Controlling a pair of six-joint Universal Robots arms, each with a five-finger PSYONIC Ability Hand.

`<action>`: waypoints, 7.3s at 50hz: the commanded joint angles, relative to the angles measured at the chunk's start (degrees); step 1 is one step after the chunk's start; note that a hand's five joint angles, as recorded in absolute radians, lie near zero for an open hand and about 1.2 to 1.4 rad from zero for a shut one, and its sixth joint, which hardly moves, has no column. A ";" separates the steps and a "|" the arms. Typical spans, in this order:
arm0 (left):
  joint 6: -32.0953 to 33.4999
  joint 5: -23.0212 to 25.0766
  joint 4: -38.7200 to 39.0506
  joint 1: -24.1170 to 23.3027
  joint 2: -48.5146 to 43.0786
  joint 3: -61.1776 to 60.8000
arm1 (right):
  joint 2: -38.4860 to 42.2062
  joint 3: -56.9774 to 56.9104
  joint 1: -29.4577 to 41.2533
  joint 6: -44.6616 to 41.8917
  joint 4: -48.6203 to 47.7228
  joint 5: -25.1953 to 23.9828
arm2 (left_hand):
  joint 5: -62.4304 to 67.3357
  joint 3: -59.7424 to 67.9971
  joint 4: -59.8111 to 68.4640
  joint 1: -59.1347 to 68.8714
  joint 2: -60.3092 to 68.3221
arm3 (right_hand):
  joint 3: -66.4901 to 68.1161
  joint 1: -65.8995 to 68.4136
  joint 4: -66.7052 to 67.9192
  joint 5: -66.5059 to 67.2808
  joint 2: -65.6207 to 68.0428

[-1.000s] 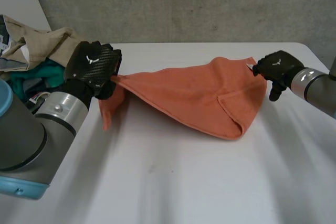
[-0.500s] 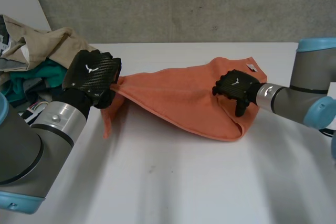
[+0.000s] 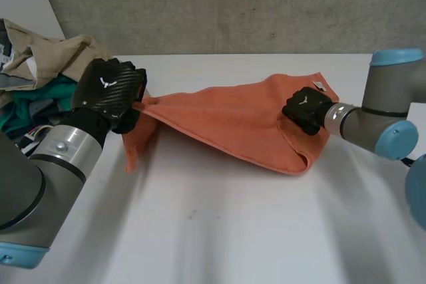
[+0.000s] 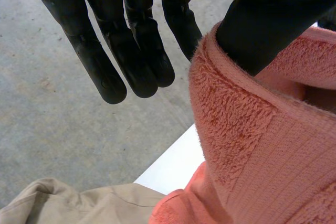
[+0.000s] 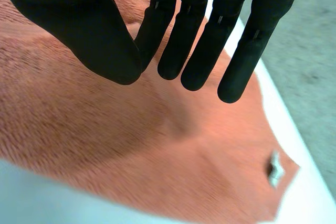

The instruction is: Fold the laundry.

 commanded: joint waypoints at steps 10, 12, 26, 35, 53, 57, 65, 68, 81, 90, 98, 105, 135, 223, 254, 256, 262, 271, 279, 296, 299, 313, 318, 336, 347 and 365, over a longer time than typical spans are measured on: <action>-0.09 0.16 0.10 0.27 0.74 0.25 | -16.46 18.39 -4.05 1.19 -5.48 1.08 | 13.35 11.66 11.29 12.86 11.38 | -36.68 -34.12 -37.23 -35.94 -36.32; -0.09 0.16 0.10 0.09 0.65 0.25 | -14.45 18.13 -3.79 1.36 -5.48 0.03 | 13.35 11.66 11.29 12.86 11.38 | -46.78 -44.22 -47.33 -46.04 -46.42; -1.67 0.16 0.01 -0.09 0.65 0.33 | -2.58 6.35 1.49 3.74 -0.56 -2.61 | 13.35 11.66 11.29 12.86 11.38 | -47.00 -44.44 -47.54 -46.25 -46.63; -1.76 0.16 0.10 0.00 0.57 0.25 | 2.87 -0.77 1.58 3.73 1.29 -1.21 | 13.35 11.66 11.29 12.86 11.38 | -41.31 -38.75 -41.86 -40.57 -40.94; -1.67 -0.02 0.10 0.70 1.27 0.60 | -12.93 14.60 0.17 8.66 -14.27 5.04 | 13.35 11.66 11.29 12.86 11.38 | 12.15 14.71 11.61 12.90 12.52; -1.67 -0.11 0.01 0.70 1.36 0.33 | -18.82 19.78 -2.46 9.45 -14.09 5.21 | 13.35 11.66 11.29 12.86 11.38 | 12.15 14.71 11.61 12.90 12.52; -1.32 -0.11 -1.21 1.75 3.72 0.60 | -33.41 27.26 -8.88 9.62 -8.30 8.99 | 13.35 11.66 11.29 12.86 11.38 | 12.15 14.71 11.61 12.90 12.52; -1.23 -0.02 -3.15 2.99 4.52 1.12 | -38.77 27.88 -11.52 9.54 -3.12 9.34 | 13.35 11.66 11.29 12.86 11.38 | 12.15 14.71 11.61 12.90 12.52; -1.32 7.54 -10.27 5.27 0.93 1.30 | -47.14 37.80 -14.51 5.15 9.03 6.10 | 13.35 11.66 11.29 12.86 11.38 | 12.15 14.71 11.61 12.90 12.52; -0.70 7.72 -9.66 5.27 -15.59 13.67 | -35.89 35.28 -13.81 6.63 -1.60 7.14 | 13.35 11.66 11.29 12.86 11.38 | 12.15 14.71 11.61 12.90 12.52; 3.16 5.70 -7.99 5.45 -24.83 42.40 | -30.87 18.66 -8.54 20.68 -23.47 16.19 | 13.35 11.66 11.29 12.86 11.38 | 12.15 14.71 11.61 12.90 12.52; 2.29 -0.10 5.62 5.45 -24.49 53.15 | -35.79 19.44 -8.00 29.57 -48.80 20.15 | 13.35 11.66 11.29 12.86 11.38 | 12.15 14.71 11.61 12.90 12.52; 3.60 2.00 5.46 5.80 -19.38 2.62 | -39.32 59.69 -14.24 24.83 -35.63 3.02 | 13.35 11.66 11.29 12.86 11.38 | 12.15 14.71 11.61 12.90 12.52; 26.46 -4.94 -8.95 2.11 -39.58 35.46 | -21.92 39.49 -12.84 0.66 -34.22 11.45 | 13.35 11.66 11.29 12.86 11.38 | 12.15 14.71 11.61 12.90 12.52; 15.57 -4.41 -7.46 -1.49 -21.94 18.80 | -32.02 50.82 -24.17 11.56 -16.63 0.91 | -56.65 -58.34 -58.71 -57.14 -58.62 | -43.81 -41.25 -44.36 -43.07 -43.44; 15.03 -4.41 -7.02 -1.58 -21.93 18.09 | -31.14 50.91 -24.44 11.56 -18.22 0.73 | -56.65 -58.34 -58.71 -57.14 -58.62 | -43.64 -41.08 -44.18 -42.89 -43.27; 14.68 -4.41 -6.40 -2.20 -21.93 17.12 | -24.65 49.68 -24.62 10.77 -24.11 0.99 | -56.65 -58.34 -58.71 -57.14 -58.62 | -14.54 -11.98 -15.08 -13.79 -14.17; 14.68 -4.50 -6.40 -2.55 -19.74 16.07 | -25.24 48.80 -31.36 7.52 -28.76 7.84 | -56.65 -58.34 -58.71 -57.14 -58.62 | 12.15 14.71 11.61 12.90 12.52; 14.06 -4.41 -6.23 -2.20 -15.43 12.38 | -30.61 48.44 -37.63 -2.24 -29.04 6.98 | -56.65 -58.34 -58.71 -57.14 -58.62 | 5.88 8.44 5.34 6.63 6.25; 6.15 -0.28 -5.61 -2.28 -11.65 8.68 | -33.70 56.71 -34.03 12.61 -23.76 -12.63 | -56.65 -58.34 -58.71 -57.14 -58.62 | -41.78 -39.22 -42.33 -41.04 -41.42; 6.06 -0.28 -5.52 -2.37 -11.56 8.51 | -30.80 56.10 -33.06 12.18 -23.76 -12.19 | -56.65 -58.34 -58.71 -57.14 -58.62 | -41.62 -39.06 -42.16 -40.87 -41.25; 6.06 -0.11 -4.82 -2.20 -11.56 6.75 | -25.78 54.16 -33.14 7.60 -31.30 -0.43 | -56.65 -58.34 -58.71 -57.14 -58.62 | 12.15 14.71 11.61 12.90 12.52; 6.06 -0.11 -4.82 -2.11 -9.46 6.22 | -28.84 53.55 -33.49 6.03 -37.38 7.14 | -56.65 -58.34 -58.71 -57.14 -58.62 | 12.15 14.71 11.61 12.90 12.52; 6.06 -0.28 -4.82 -1.76 -4.27 3.67 | -36.85 50.91 -15.76 0.48 -39.40 -1.46 | -56.65 -58.34 -58.71 -57.14 -58.62 | 12.15 14.71 11.61 12.90 12.52; 4.92 -0.28 -4.82 -0.44 -3.04 1.83 | -31.26 49.33 13.93 -0.30 -40.28 -8.41 | -56.65 -58.34 -58.71 -57.14 -58.62 | 12.15 14.71 11.61 12.90 12.52; 3.87 -0.02 -4.03 0.27 -3.57 0.68 | -26.29 47.03 22.42 8.37 -36.95 3.01 | -56.65 -58.34 -58.71 -57.14 -58.62 | -56.70 -54.14 -57.25 -55.96 -56.34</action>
